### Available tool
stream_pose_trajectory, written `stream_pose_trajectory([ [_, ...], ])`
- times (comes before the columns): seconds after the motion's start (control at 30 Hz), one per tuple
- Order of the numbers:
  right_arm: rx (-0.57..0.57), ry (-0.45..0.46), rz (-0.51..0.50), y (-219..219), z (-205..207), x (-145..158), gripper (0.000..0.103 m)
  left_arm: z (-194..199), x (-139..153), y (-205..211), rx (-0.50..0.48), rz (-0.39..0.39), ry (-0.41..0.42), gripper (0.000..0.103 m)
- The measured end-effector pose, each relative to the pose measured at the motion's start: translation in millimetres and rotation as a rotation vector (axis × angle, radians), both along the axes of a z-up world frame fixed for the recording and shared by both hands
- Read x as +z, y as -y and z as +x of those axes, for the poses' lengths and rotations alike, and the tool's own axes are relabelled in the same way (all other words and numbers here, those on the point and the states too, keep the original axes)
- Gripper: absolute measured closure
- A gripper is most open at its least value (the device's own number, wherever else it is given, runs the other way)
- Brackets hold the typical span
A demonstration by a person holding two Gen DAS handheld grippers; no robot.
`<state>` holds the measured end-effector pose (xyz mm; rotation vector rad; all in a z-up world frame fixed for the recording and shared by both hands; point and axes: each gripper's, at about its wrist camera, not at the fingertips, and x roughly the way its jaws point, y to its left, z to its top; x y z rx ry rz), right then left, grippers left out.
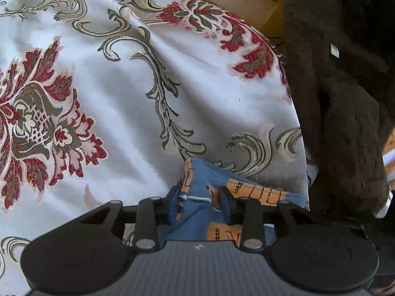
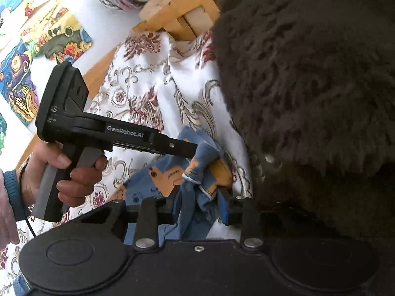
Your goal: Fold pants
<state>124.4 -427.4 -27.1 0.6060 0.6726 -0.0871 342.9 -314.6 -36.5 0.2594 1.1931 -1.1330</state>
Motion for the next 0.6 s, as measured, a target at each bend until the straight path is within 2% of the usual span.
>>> stream_pose_trajectory([
  [0.03,-0.002,0.02,-0.004,0,-1,0,0.079,0,0,3,0.003,0.001,0.012,0.069],
  [0.07,-0.001,0.028,-0.018,0,-1,1,0.084,-2,1,3,0.002,0.003,0.028,0.08],
  [0.17,0.012,0.03,-0.08,-5,0,1,0.091,-7,9,11,0.015,0.001,0.087,0.087],
  [0.2,0.019,0.037,-0.108,-8,-4,3,0.091,-12,15,8,0.025,-0.011,0.116,0.088],
  [0.33,0.073,0.102,-0.349,-34,-11,16,0.092,-33,38,-1,0.013,-0.062,0.224,0.089],
  [0.4,0.088,0.118,-0.425,-44,-14,19,0.092,-39,46,-5,0.017,-0.08,0.243,0.089],
  [0.6,0.069,0.111,-0.446,-43,-16,19,0.091,-39,46,-10,0.053,-0.097,0.237,0.088],
])
